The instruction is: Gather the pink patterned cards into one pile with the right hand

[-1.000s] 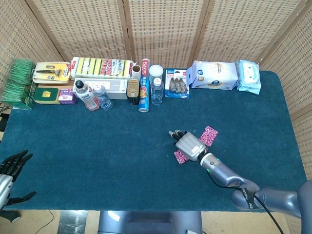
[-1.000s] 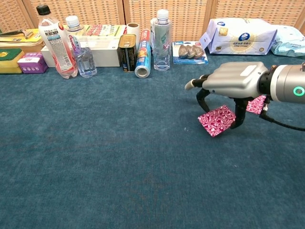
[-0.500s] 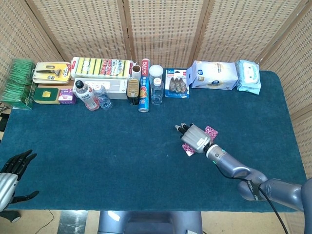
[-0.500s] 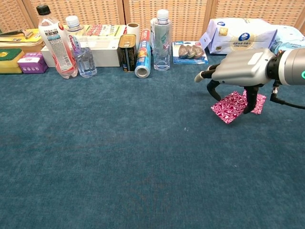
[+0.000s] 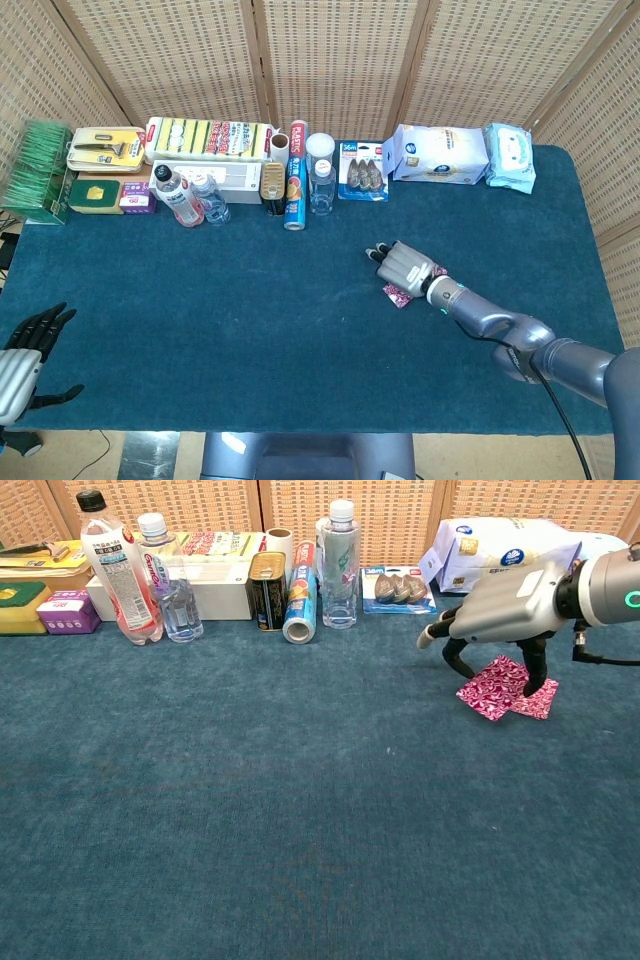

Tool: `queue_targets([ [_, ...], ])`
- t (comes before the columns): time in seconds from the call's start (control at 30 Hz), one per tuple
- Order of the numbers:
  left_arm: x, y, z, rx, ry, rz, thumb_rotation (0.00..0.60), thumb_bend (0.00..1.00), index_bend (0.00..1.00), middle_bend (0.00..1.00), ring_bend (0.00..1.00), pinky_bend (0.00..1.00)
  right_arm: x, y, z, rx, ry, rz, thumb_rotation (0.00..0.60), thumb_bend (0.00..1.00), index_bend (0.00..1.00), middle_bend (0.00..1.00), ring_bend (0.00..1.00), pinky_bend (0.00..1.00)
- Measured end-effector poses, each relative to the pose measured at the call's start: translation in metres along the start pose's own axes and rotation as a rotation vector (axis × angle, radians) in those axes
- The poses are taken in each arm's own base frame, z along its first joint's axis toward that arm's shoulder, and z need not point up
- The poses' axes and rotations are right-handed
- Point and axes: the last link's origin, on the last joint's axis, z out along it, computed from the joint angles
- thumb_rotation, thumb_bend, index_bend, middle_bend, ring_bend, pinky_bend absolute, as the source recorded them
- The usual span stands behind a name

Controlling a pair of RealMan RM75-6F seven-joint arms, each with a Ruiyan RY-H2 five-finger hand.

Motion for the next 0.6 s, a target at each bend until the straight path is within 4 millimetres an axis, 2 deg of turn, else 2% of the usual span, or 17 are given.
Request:
queue_targets([
  [0.33, -0.006, 0.001, 0.006, 0.013, -0.038, 0.012, 0.600, 0.03, 0.00, 0.00, 0.00, 0.05, 0.000, 0.009, 0.008, 0.069, -0.024, -0.013, 0.600, 0.10, 0.44, 0.11, 0.14, 0.38],
  [0.6, -0.011, 0.003, 0.012, 0.044, -0.046, 0.029, 0.600, 0.03, 0.00, 0.00, 0.00, 0.05, -0.005, 0.032, 0.011, 0.082, -0.029, -0.030, 0.600, 0.10, 0.44, 0.11, 0.15, 0.38],
])
